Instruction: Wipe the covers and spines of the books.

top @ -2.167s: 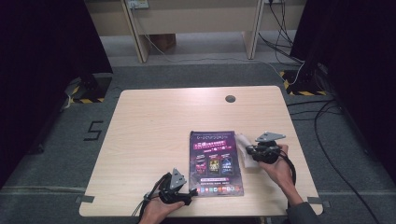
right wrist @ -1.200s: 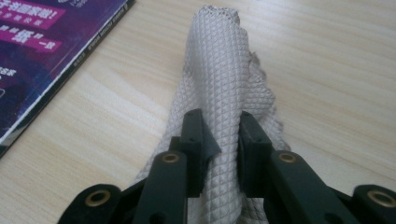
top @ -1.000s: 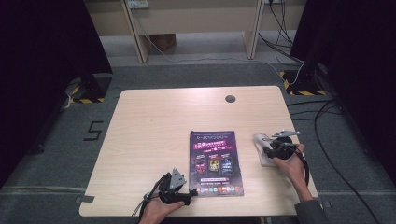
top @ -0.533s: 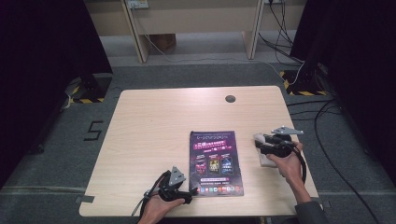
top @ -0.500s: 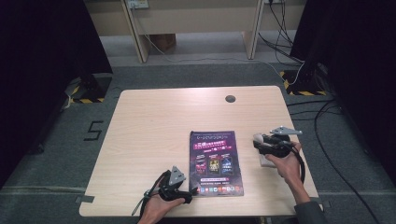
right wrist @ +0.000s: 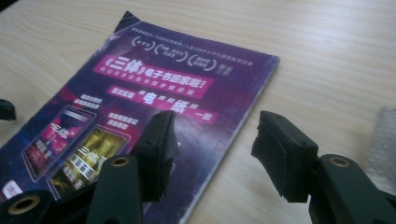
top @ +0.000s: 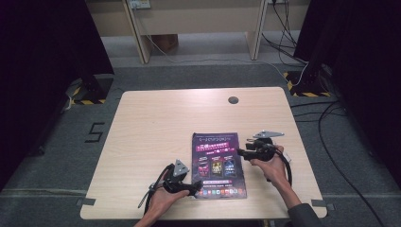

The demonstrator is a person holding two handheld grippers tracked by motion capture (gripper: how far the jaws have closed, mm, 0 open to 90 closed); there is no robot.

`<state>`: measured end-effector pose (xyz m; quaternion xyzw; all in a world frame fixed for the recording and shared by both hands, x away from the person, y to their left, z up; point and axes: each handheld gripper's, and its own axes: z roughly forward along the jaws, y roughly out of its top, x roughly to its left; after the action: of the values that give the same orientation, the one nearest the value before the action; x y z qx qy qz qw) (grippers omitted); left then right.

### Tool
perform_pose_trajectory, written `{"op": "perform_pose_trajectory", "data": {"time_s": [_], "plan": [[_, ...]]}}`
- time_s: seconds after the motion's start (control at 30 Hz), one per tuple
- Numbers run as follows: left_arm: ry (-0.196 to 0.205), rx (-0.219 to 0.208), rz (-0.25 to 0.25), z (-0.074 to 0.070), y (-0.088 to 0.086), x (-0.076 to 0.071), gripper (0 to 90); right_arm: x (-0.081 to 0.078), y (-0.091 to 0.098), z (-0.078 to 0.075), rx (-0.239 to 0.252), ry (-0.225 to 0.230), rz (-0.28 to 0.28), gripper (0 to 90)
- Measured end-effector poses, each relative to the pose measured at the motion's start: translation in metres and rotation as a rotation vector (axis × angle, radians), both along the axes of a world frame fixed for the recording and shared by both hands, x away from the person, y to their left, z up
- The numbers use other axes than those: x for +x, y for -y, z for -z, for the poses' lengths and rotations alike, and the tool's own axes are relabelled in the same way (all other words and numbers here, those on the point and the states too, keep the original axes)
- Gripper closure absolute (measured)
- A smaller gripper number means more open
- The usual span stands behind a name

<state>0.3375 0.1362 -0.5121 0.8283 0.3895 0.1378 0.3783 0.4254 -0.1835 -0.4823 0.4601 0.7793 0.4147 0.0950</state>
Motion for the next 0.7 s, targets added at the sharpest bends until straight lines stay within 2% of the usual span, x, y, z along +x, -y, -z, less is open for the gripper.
{"op": "perform_pose_trajectory", "data": {"time_s": [0.13, 0.37, 0.53, 0.63, 0.7], "plan": [[-0.007, -0.007, 0.0, 0.001, 0.001, 0.002, 21.7, 0.001, -0.007, 0.005, -0.008, -0.017, -0.013, 47.4], [-0.038, -0.029, 0.018, 0.002, 0.005, 0.004, 22.6, 0.004, -0.011, 0.013, 0.006, -0.054, -0.014, 47.4], [-0.038, -0.028, 0.027, 0.001, 0.007, 0.002, 24.0, 0.007, -0.014, 0.019, -0.004, -0.071, -0.018, 47.3], [-0.041, -0.039, 0.029, 0.002, 0.007, 0.0, 25.3, 0.008, -0.015, 0.021, 0.011, -0.08, -0.019, 46.6], [-0.041, -0.032, 0.048, 0.001, 0.011, -0.003, 25.0, 0.008, -0.016, 0.022, 0.007, -0.083, -0.017, 46.6]]}}
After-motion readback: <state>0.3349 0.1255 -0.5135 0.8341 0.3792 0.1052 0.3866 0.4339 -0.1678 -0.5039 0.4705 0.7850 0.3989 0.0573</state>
